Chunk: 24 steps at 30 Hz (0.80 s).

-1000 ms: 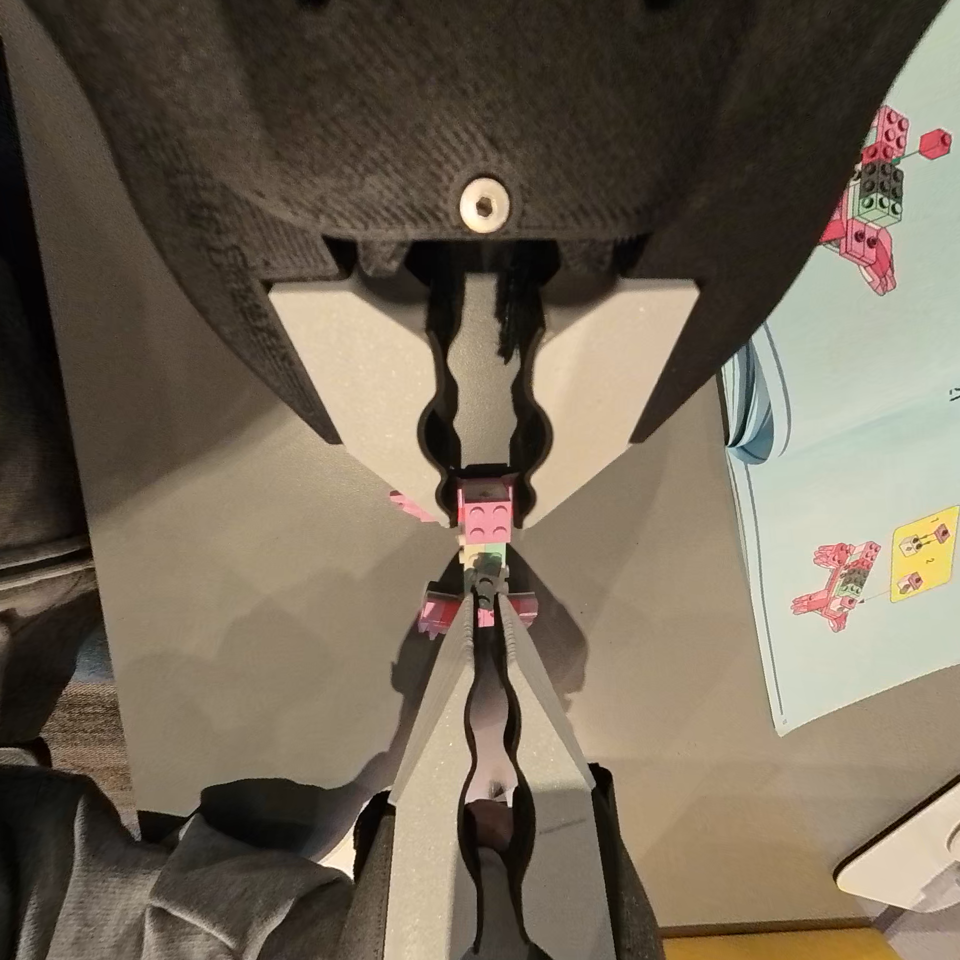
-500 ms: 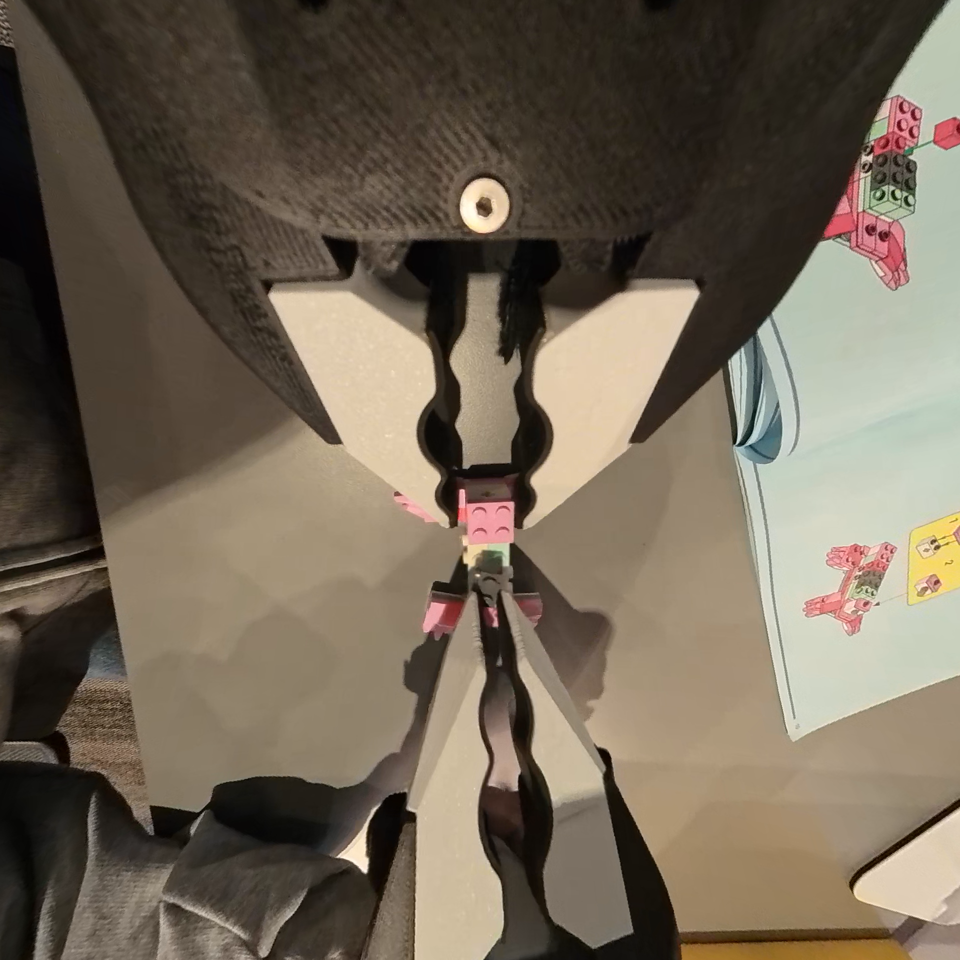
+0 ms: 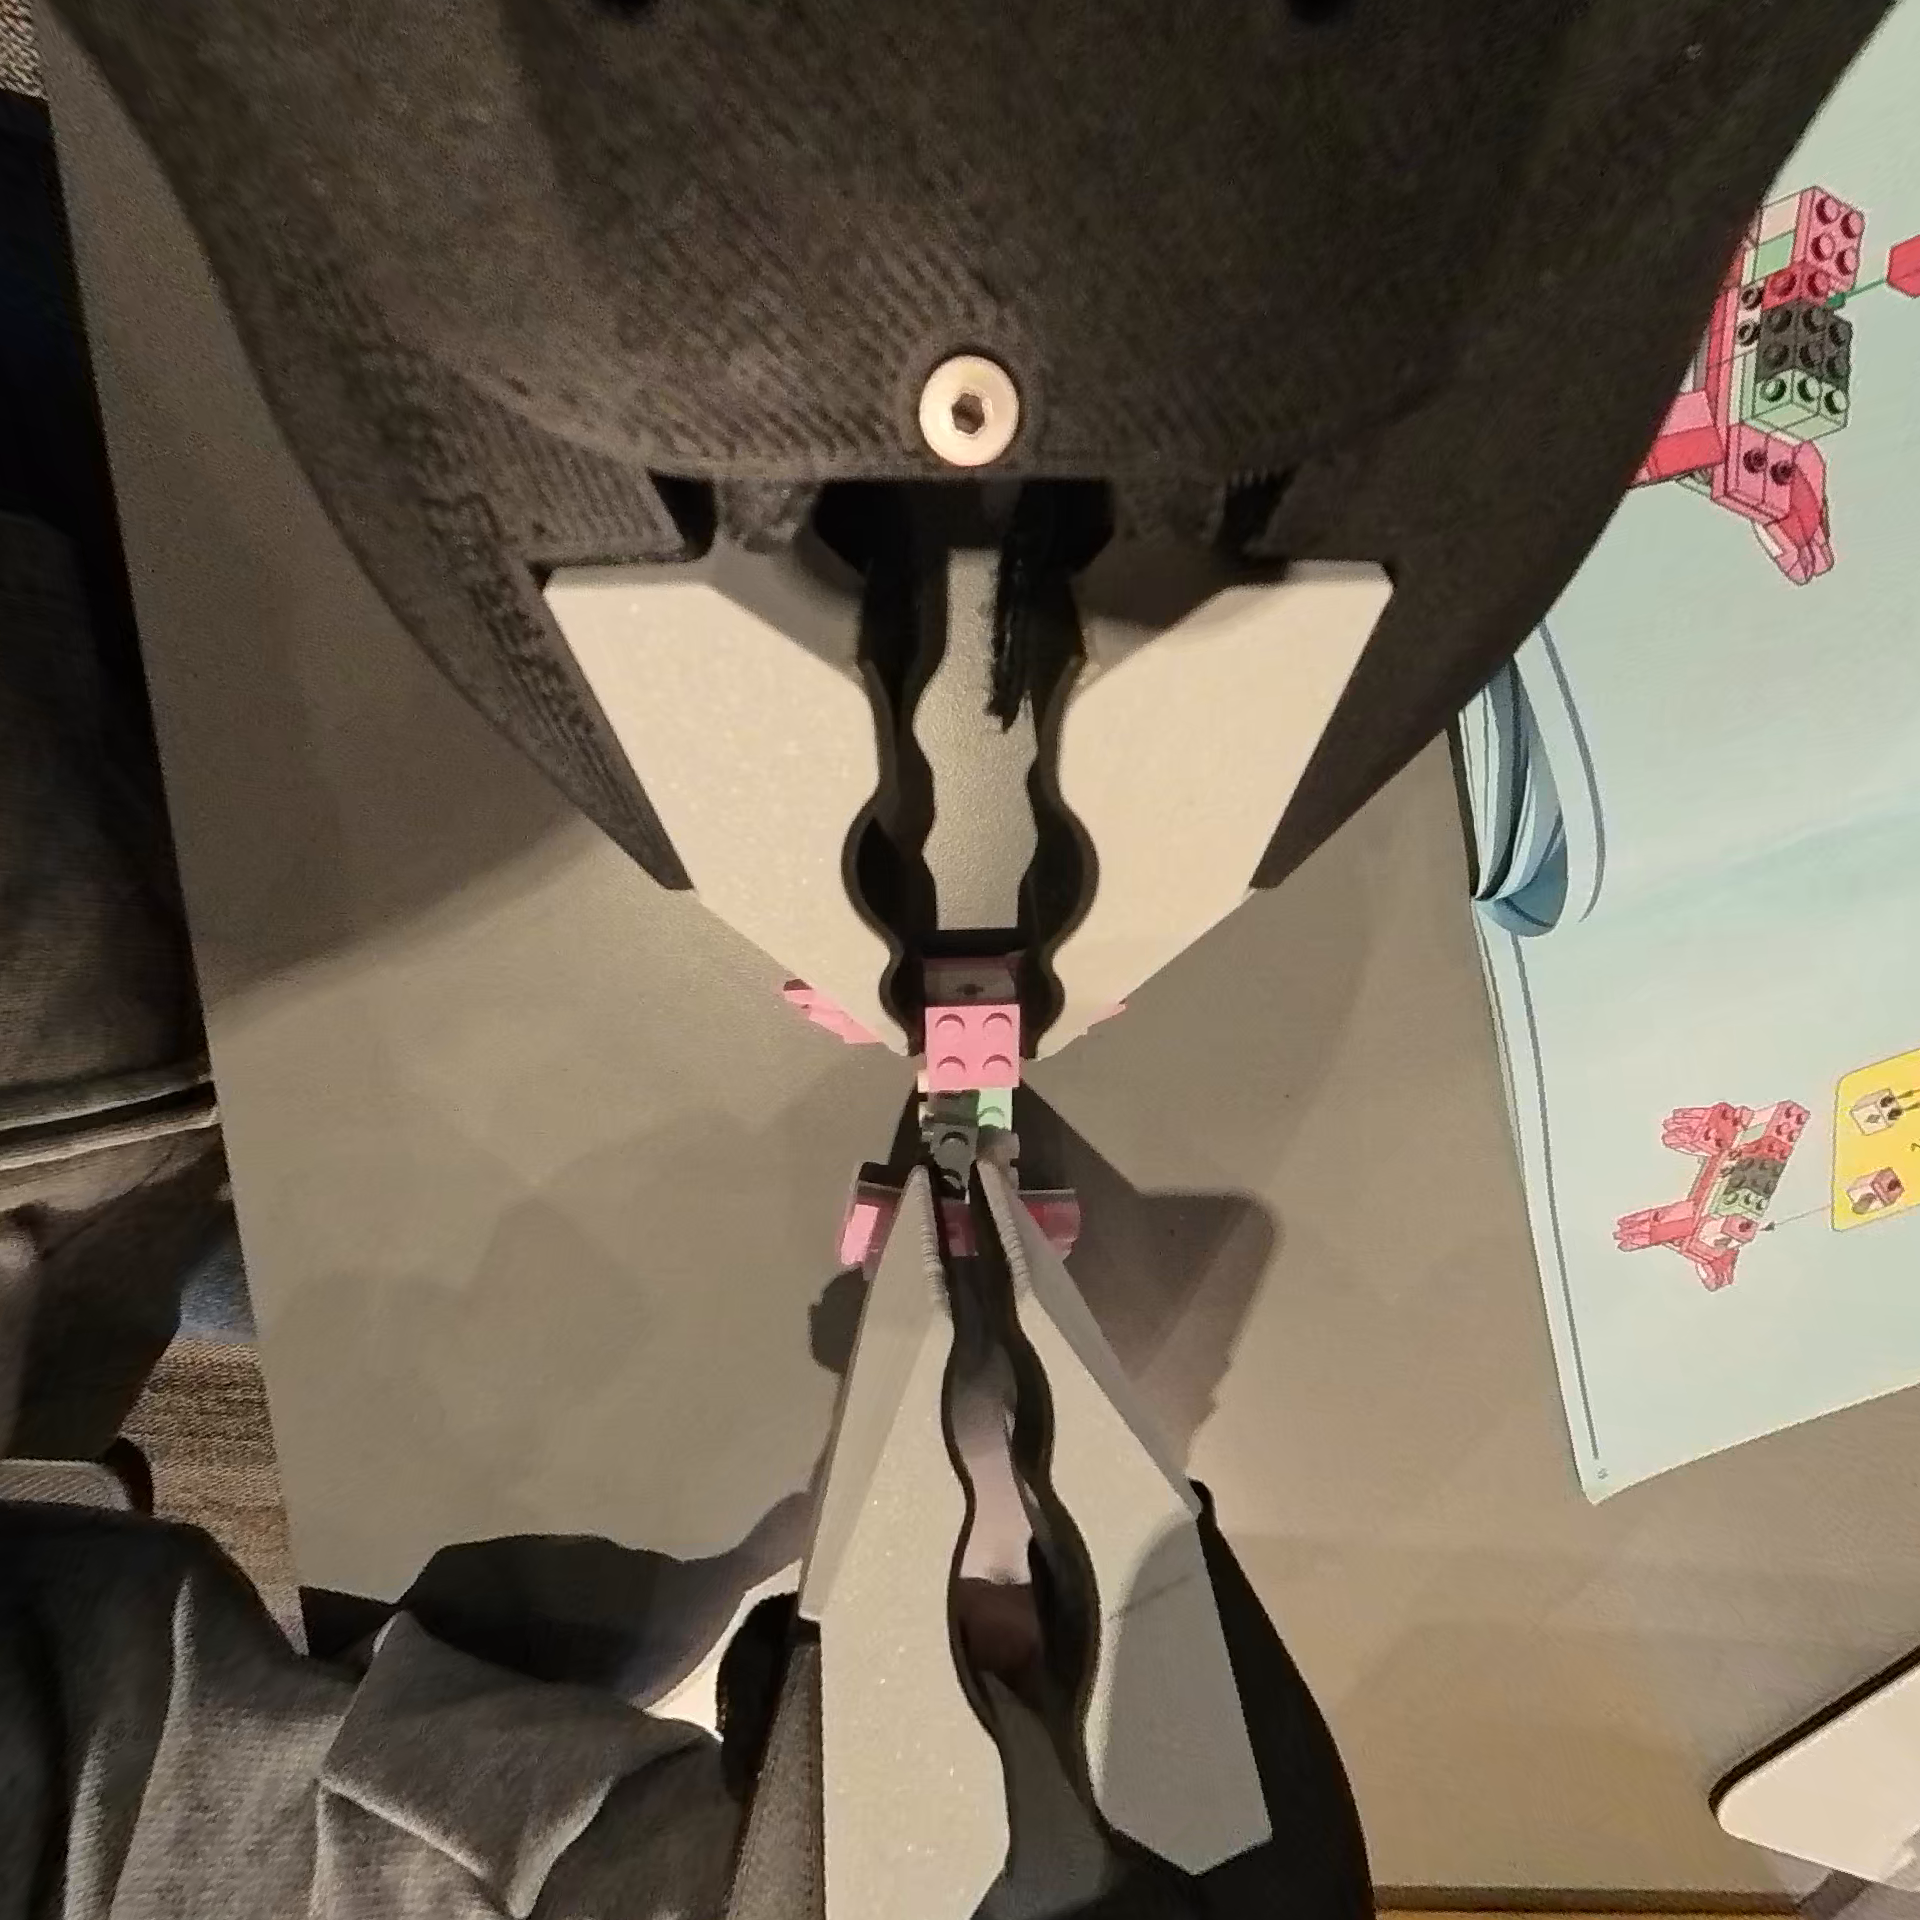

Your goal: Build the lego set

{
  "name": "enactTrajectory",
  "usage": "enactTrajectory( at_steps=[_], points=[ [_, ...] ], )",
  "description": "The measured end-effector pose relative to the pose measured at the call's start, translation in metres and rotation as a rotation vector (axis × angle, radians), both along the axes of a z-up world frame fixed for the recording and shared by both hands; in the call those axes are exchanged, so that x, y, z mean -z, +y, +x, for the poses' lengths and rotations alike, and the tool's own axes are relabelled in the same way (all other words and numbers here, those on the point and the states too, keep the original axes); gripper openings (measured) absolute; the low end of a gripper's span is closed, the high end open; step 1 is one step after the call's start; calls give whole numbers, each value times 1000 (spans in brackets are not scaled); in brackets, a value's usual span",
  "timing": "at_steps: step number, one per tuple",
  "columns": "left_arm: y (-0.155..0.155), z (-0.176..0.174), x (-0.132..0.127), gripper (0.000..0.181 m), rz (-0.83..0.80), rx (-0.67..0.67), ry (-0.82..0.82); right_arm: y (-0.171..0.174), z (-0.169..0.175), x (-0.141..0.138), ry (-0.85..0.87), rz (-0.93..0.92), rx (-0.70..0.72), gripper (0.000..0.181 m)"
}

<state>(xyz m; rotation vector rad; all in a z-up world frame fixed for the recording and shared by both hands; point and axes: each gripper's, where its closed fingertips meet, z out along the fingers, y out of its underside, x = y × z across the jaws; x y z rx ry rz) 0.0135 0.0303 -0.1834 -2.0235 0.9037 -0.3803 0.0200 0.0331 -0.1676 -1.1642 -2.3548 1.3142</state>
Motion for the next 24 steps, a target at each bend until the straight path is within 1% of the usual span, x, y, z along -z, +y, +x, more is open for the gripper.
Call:
enactTrajectory(
  at_steps=[12, 15, 20, 24],
  points=[
    [0, 0, 0, 17, -4, 2, -4, 2, 2, 1, -67, -4, -63, 4],
    [0, 0, 0, 17, -5, 3, -5, 1, 3, 2, -82, -7, -75, 8],
    [0, 0, 1, 17, -6, 3, -6, 2, 1, 2, -65, 6, -65, 11],
    [0, 0, 1, 16, -8, 3, -8, 3, 0, 1, -49, 14, -62, 8]
  ],
)
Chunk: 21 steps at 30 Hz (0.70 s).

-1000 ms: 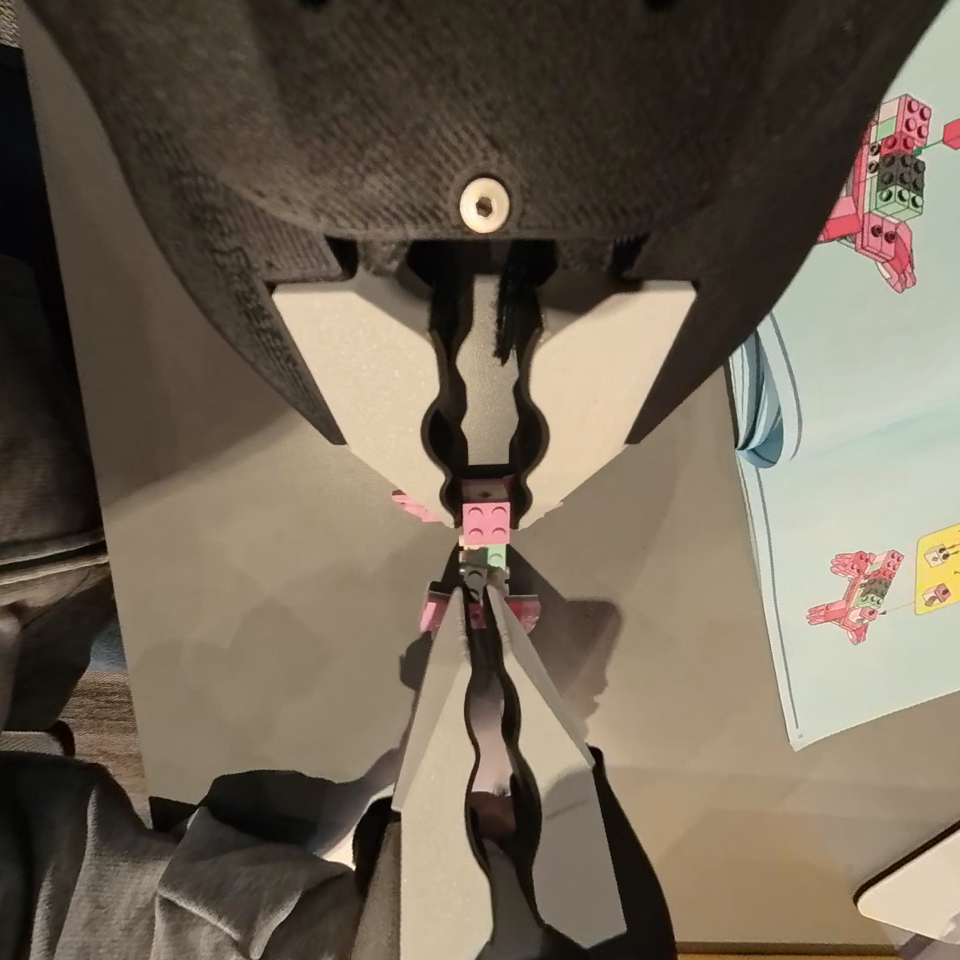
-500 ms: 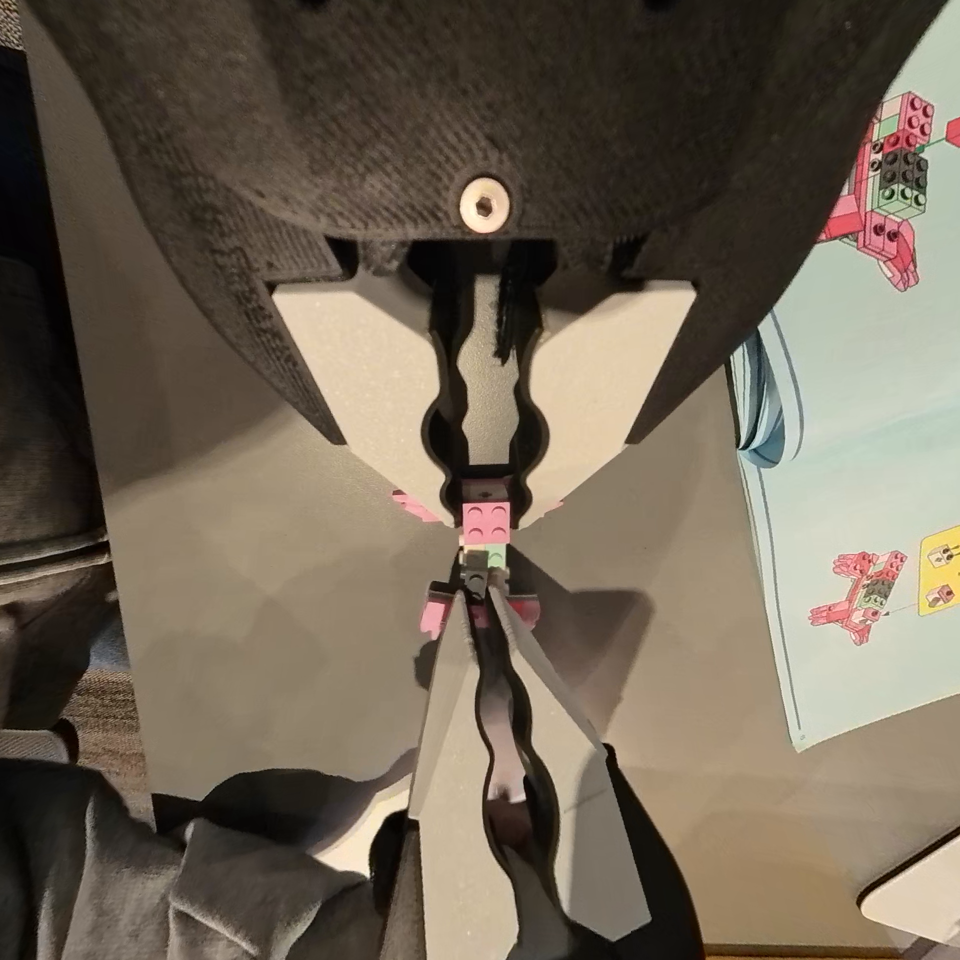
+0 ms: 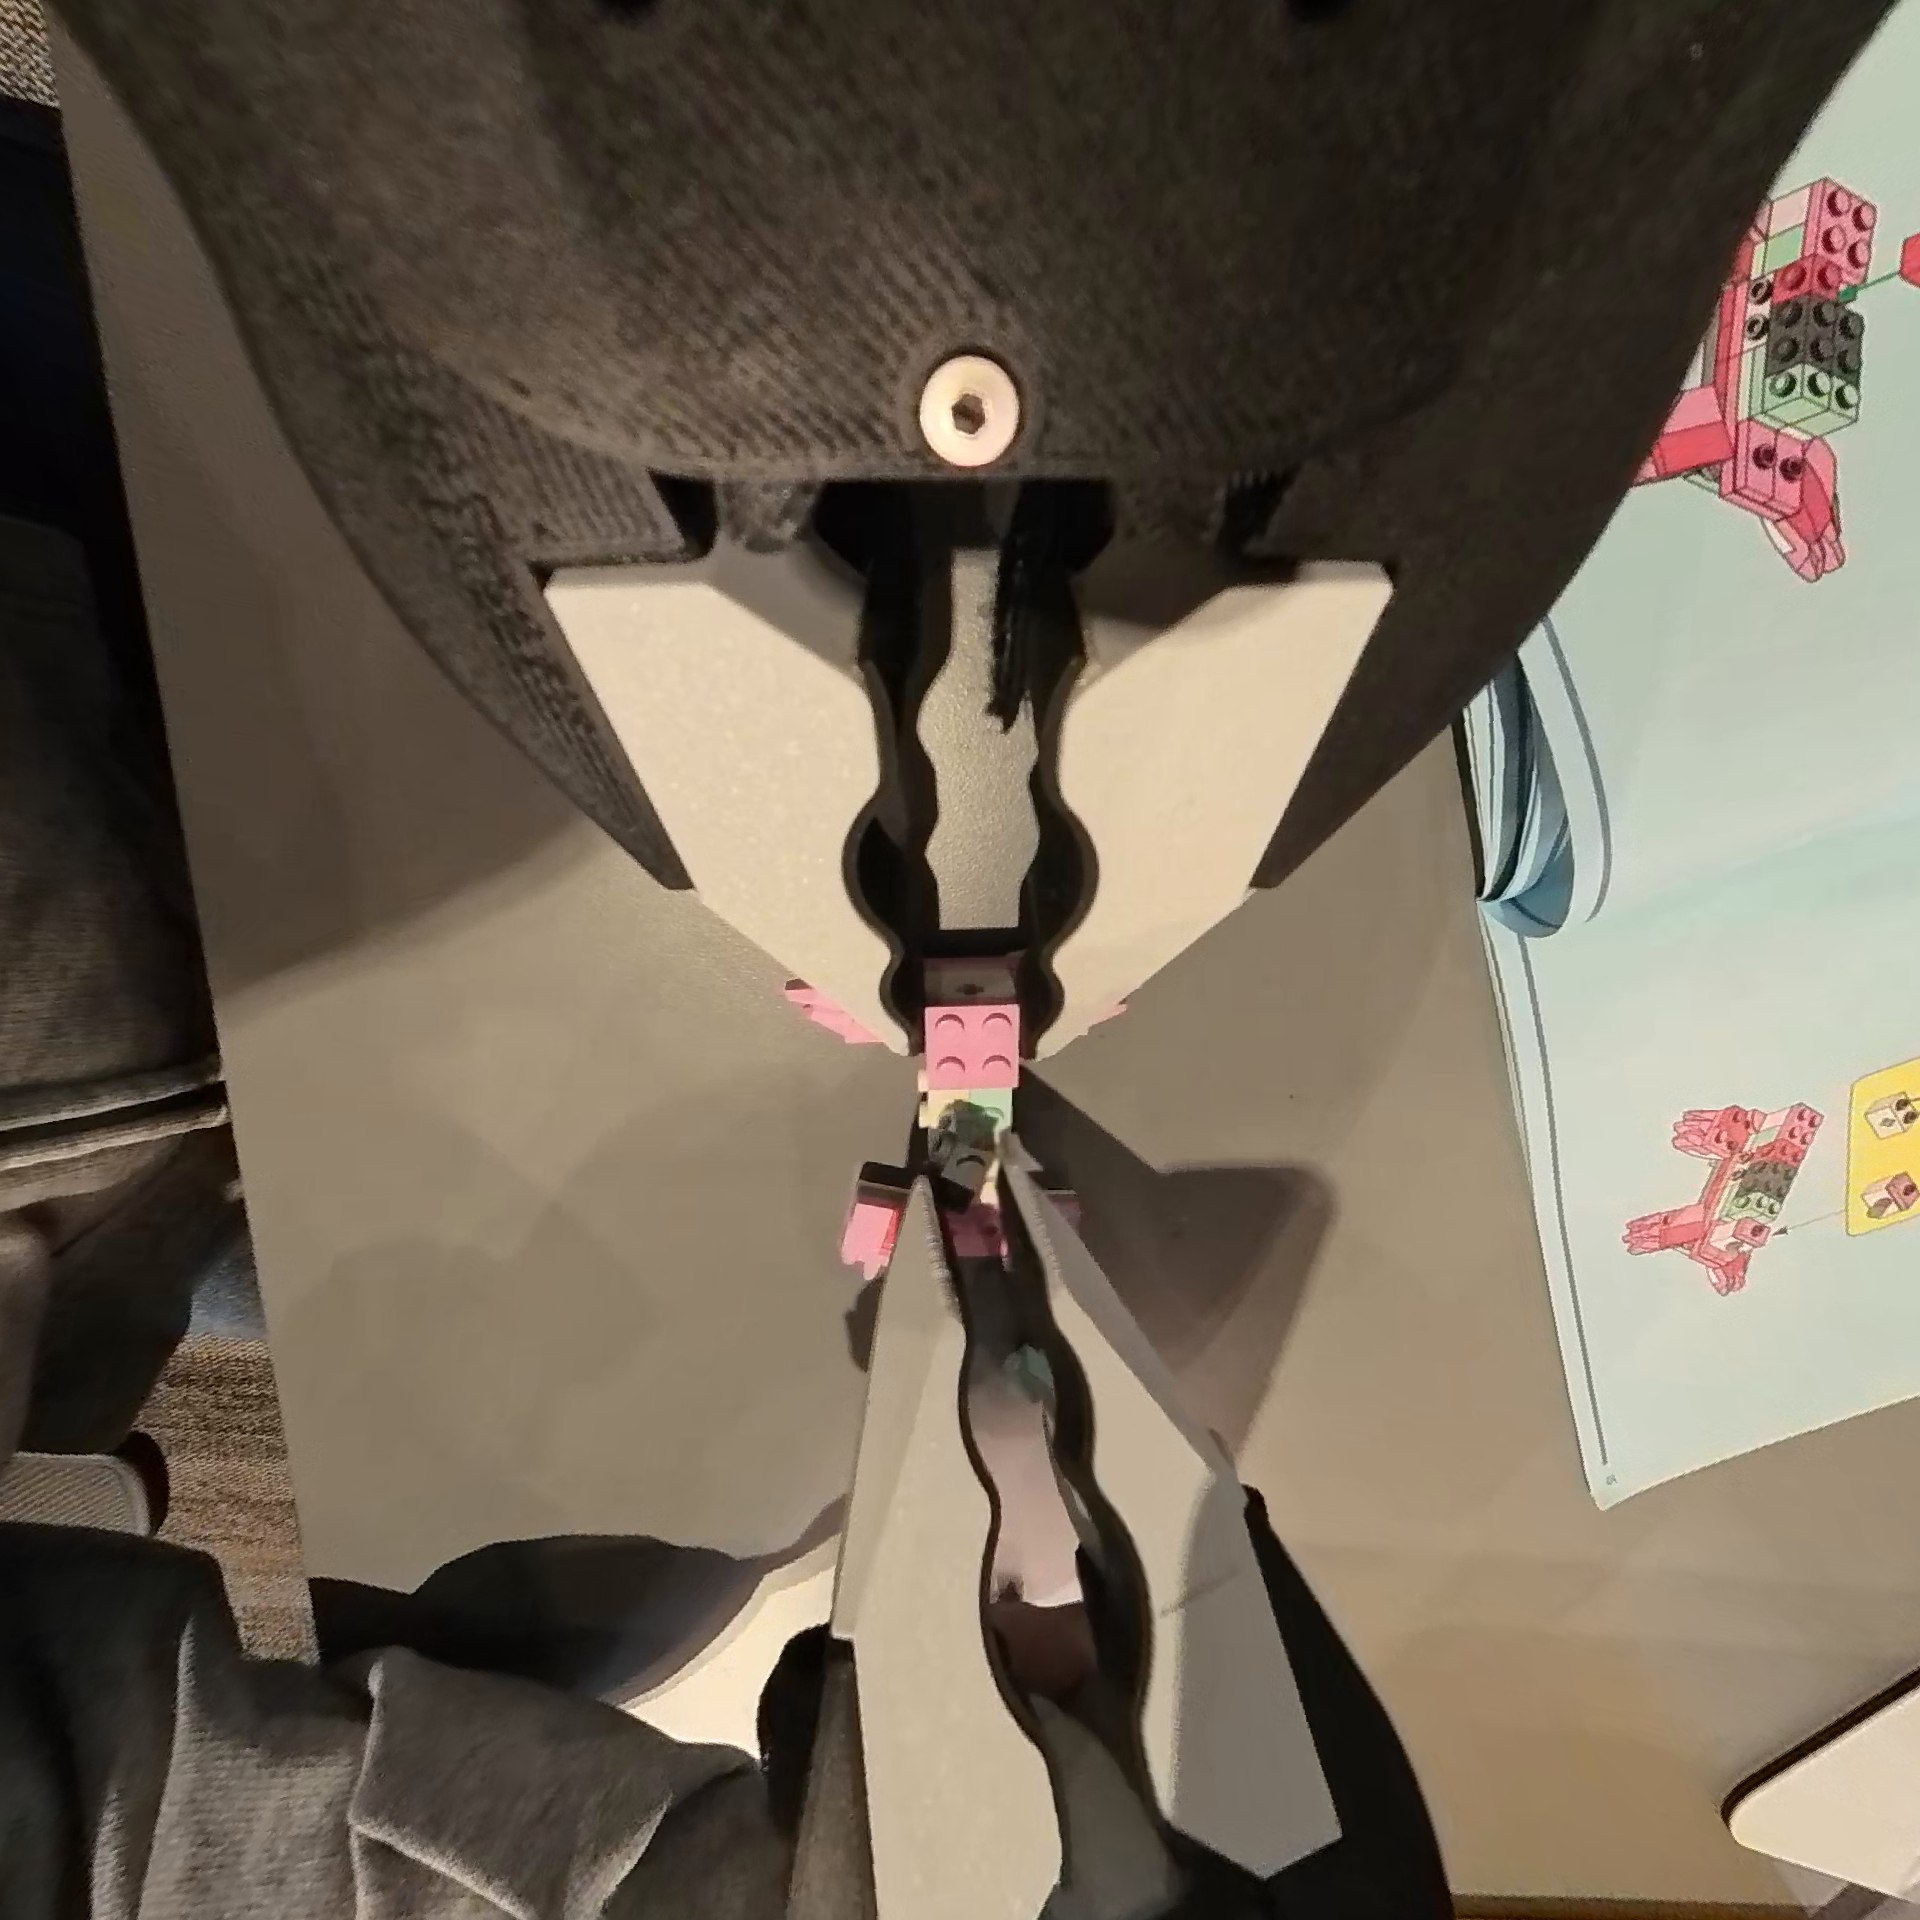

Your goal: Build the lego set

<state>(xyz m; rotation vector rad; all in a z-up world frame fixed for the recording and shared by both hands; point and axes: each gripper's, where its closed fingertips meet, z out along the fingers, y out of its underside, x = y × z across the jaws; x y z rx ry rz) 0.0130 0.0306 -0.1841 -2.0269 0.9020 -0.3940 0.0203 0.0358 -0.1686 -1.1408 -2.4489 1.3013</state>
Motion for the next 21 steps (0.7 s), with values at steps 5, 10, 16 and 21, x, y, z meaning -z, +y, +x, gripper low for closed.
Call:
enactTrajectory(
  at_steps=[5, 10, 16, 21],
  points=[
    [0, 0, 0, 17, -2, 0, -2, -1, 1, -1, 27, 37, -17, 5],
    [0, 0, 0, 16, -5, 1, -5, -1, 2, -1, 20, 72, -63, 4],
    [-1, 1, 0, 16, -11, 8, -11, -3, 0, 0, -73, 43, -132, 4],
    [-2, 1, 0, 16, -14, 11, -13, -4, 2, 0, -131, -8, -155, 4]
  ],
)
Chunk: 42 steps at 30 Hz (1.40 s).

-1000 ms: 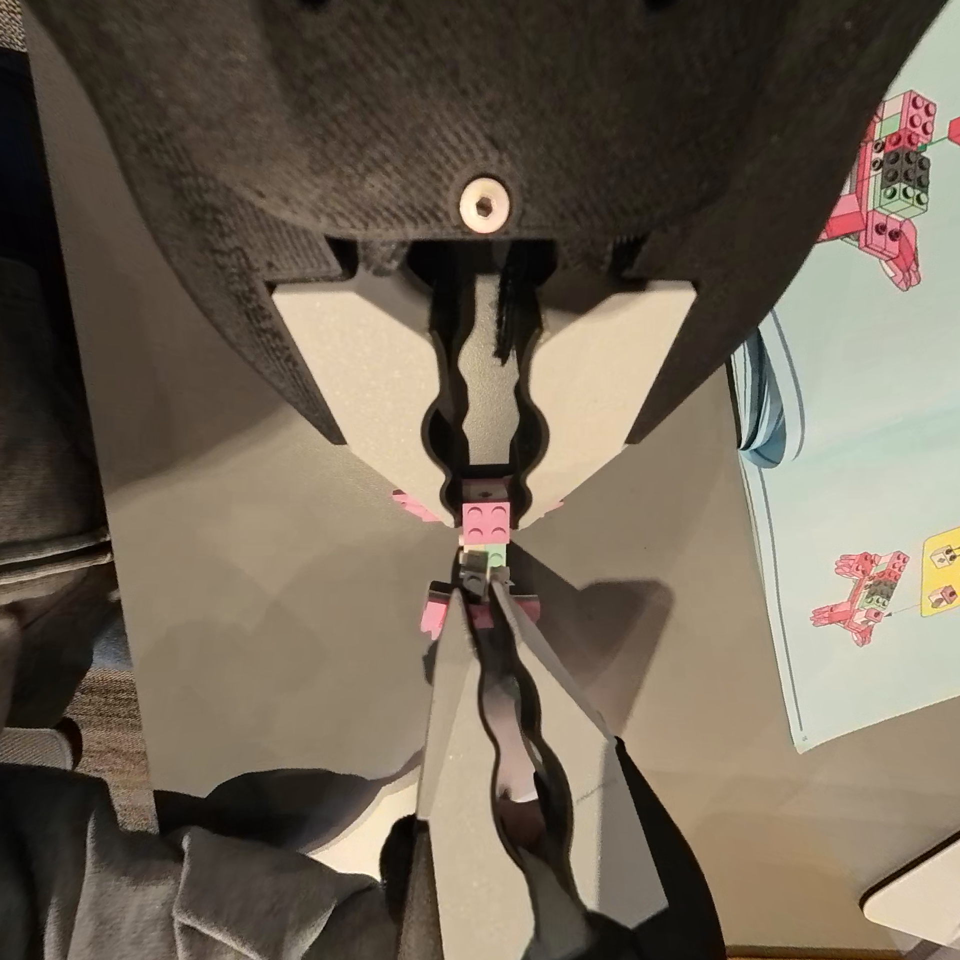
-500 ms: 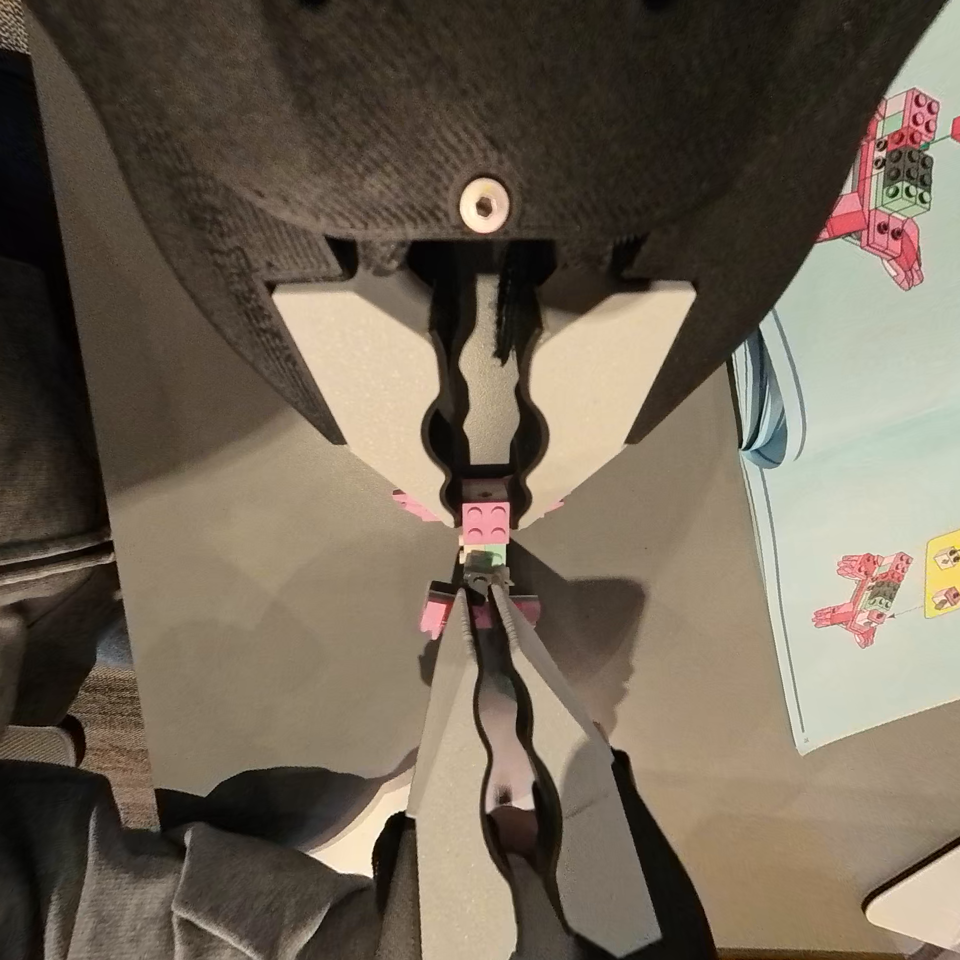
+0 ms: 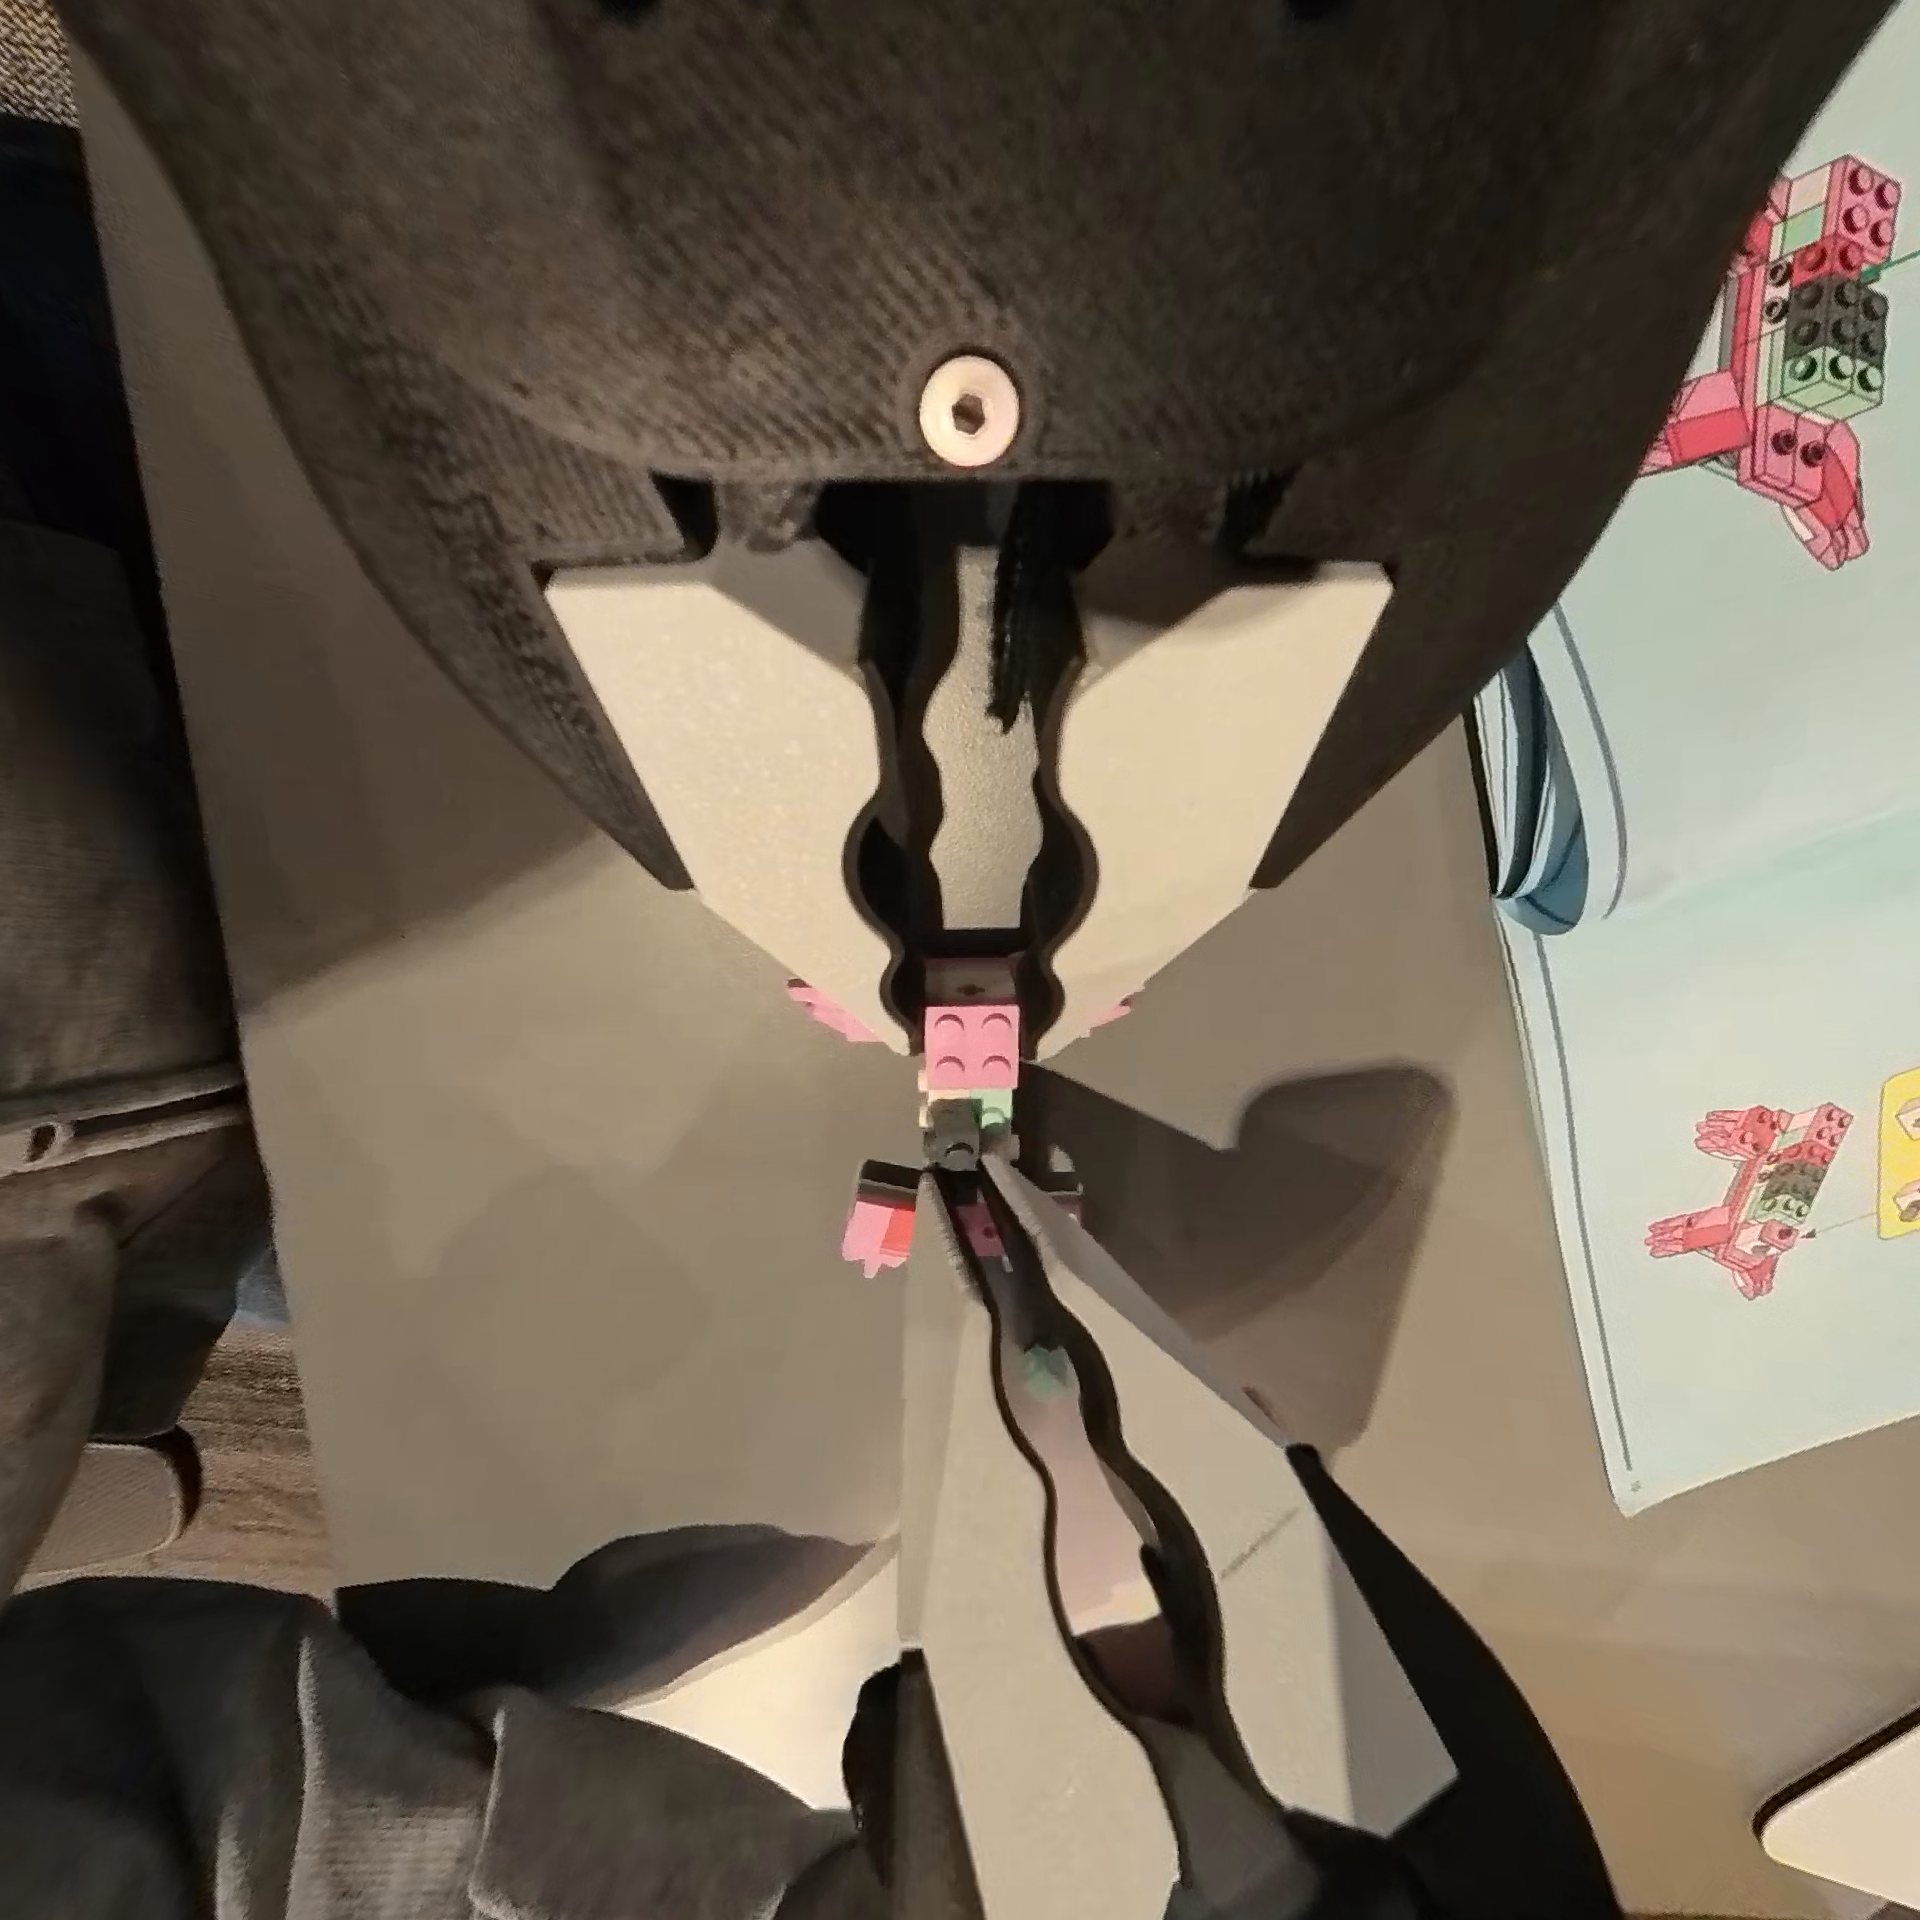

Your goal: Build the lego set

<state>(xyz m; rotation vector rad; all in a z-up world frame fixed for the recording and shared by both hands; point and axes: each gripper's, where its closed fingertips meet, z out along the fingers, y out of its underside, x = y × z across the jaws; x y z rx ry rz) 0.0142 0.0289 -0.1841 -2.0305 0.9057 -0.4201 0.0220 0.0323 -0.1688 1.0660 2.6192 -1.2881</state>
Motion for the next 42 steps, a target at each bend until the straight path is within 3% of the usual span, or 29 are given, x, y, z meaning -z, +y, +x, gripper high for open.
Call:
enactTrajectory(
  at_steps=[10, 14, 23, 30, 34, 42],
  points=[
    [0, 0, 0, 16, 1, 0, 1, 2, -2, 0, 31, -3, 27, 8],
    [-1, 0, 0, 16, 3, 0, 3, 3, -2, 0, 26, -21, 48, 20],
    [-2, 2, -1, 16, 5, 11, 5, 12, -4, -9, 149, 18, 181, 29],
    [1, -2, -3, 16, 15, -25, 1, 8, -8, -13, 593, 435, 262, 57],
    [5, -6, -10, 16, 41, -65, -35, -1, -12, -4, 787, 657, 252, 57],
    [9, -12, -23, 16, 22, -126, -179, 18, -26, -12, 1037, 1139, 248, 53]
  ],
)
